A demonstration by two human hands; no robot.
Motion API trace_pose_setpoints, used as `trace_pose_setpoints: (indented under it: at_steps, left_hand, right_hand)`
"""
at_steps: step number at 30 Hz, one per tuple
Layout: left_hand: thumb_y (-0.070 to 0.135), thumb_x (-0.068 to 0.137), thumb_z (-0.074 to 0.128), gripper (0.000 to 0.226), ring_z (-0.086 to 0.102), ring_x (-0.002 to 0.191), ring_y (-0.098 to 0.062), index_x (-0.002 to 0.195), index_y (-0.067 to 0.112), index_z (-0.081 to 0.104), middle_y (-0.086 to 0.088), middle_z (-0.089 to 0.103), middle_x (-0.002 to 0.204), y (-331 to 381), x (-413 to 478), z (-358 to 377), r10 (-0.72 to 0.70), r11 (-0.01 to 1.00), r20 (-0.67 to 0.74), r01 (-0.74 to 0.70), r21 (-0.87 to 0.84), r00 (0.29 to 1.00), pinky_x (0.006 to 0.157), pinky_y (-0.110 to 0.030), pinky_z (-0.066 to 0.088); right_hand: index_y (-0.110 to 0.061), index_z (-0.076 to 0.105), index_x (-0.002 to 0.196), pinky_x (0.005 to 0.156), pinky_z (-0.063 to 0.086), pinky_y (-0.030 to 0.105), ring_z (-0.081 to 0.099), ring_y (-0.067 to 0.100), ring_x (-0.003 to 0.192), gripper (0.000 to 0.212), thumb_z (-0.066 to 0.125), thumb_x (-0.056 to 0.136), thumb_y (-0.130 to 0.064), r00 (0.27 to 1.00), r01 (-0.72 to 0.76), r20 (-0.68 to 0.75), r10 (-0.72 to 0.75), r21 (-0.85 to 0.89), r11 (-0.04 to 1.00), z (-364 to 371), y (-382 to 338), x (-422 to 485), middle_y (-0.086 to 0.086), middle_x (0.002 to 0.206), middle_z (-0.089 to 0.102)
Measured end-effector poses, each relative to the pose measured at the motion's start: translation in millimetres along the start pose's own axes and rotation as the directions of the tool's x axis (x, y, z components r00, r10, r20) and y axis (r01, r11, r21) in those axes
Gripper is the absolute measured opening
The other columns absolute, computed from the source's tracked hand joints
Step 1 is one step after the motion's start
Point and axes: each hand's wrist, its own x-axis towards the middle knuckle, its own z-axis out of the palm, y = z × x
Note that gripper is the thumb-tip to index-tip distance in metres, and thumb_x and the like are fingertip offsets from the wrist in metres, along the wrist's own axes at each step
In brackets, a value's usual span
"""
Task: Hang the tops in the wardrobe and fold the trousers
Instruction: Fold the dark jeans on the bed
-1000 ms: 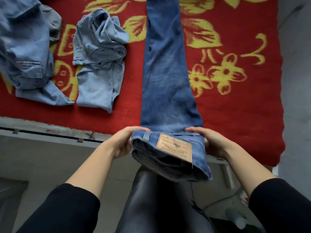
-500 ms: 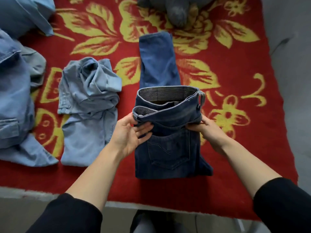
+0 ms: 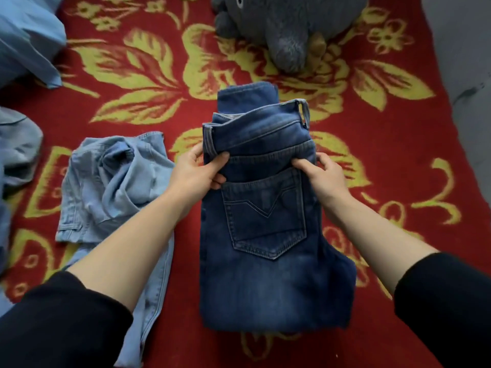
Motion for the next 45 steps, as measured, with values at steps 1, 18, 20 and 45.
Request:
trace_pose_setpoints:
  at_steps: [1,18,20,45]
  left_hand:
    - [0.021,0.093,0.059,0.017,0.052,0.039,0.000,0.110,0.022,0.056,-0.001,0.058,0.066,5.3,9.3,0.2,0.023,0.999,-0.004,-0.023,0.023,1.000,0.042,-0.012,0.043]
    - [0.045,0.095,0.038,0.067,-0.002,0.147,-0.024,0.150,0.037,0.000,-0.005,0.002,0.160,-96.1,54.8,44.4,0.198,0.488,0.279,-0.341,0.803,0.940,0.119,-0.041,0.003]
    - [0.046,0.096,0.030,0.061,-0.005,0.147,-0.022,0.150,0.037,0.003,-0.005,0.000,0.160,-114.9,21.4,48.1,0.240,0.428,0.291,-0.370,0.825,0.926,0.117,-0.039,0.000]
    - [0.013,0.089,0.039,0.057,0.035,0.138,-0.018,0.144,0.026,0.038,-0.002,0.038,0.150,-110.1,-86.7,23.0,-0.063,0.350,0.472,-0.423,0.836,0.880,0.112,-0.034,0.030]
  right_hand:
    - [-0.018,0.063,0.094,0.069,0.047,0.017,0.060,0.010,0.082,0.017,0.070,0.082,-0.027,1.000,0.007,-0.006,-0.007,-0.004,1.000,3.6,-5.0,10.6,-0.007,0.088,0.065]
    - [-0.033,0.023,0.151,0.116,0.018,0.040,0.012,0.019,0.148,0.071,0.057,0.090,-0.046,0.900,0.435,0.369,-0.232,-0.730,0.527,15.0,55.1,57.5,0.002,0.160,0.016]
    - [-0.030,0.026,0.150,0.116,0.017,0.041,0.011,0.019,0.148,0.068,0.052,0.090,-0.048,0.858,0.513,0.420,-0.295,-0.699,0.498,3.2,69.7,24.1,0.002,0.160,0.016]
    - [-0.025,0.043,0.142,0.107,0.033,0.031,0.048,0.023,0.130,0.049,0.050,0.093,-0.021,0.726,0.609,0.688,-0.021,-0.628,0.485,-46.5,81.0,-84.7,0.003,0.138,0.055]
